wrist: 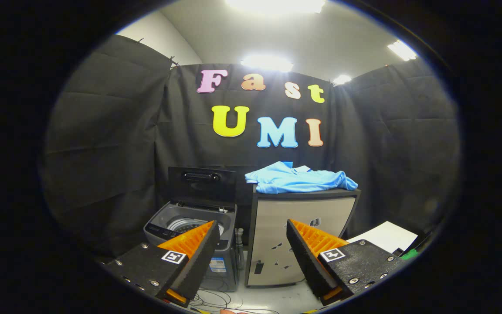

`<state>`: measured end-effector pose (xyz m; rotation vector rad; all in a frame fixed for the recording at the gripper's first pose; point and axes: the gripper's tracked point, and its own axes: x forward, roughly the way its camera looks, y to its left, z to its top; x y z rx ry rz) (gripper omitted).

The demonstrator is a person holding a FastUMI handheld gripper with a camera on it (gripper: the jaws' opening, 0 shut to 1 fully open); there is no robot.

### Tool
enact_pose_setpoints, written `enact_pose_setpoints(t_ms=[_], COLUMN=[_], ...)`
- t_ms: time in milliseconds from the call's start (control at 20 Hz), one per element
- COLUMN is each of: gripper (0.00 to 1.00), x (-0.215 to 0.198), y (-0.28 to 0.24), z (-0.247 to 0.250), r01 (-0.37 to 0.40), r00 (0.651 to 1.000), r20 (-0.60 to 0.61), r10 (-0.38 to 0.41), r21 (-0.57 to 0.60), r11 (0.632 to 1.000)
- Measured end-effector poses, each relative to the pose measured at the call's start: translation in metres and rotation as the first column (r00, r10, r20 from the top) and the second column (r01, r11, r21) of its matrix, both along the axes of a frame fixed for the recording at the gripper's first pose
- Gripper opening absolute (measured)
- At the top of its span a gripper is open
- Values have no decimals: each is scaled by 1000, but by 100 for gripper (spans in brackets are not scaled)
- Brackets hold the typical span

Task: Put the clothes into the washing machine and then close the washing machine lid.

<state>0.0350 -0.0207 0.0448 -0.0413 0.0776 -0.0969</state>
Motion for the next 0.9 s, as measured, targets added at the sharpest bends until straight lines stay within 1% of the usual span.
enact_pose_setpoints(t_ms=[150, 300, 450, 550, 700, 800, 900], gripper=[96, 94, 93, 93, 93, 93, 93], x=[41, 80, 127, 156, 193, 214, 238], y=[-11, -36, -48, -66, -96, -116, -137], z=[33, 77, 95, 108, 108, 118, 112], r01=[45, 114, 122, 137, 154, 164, 175], r00=[999, 993, 991, 989, 983, 982, 978], r20=[-17, -6, -34, -43, -88, -81, -106], r10=[-46, -115, -125, -140, -158, -168, -177], r21=[-49, -120, -88, -62, -56, -52, -35], r11=[998, 986, 989, 989, 987, 985, 984])
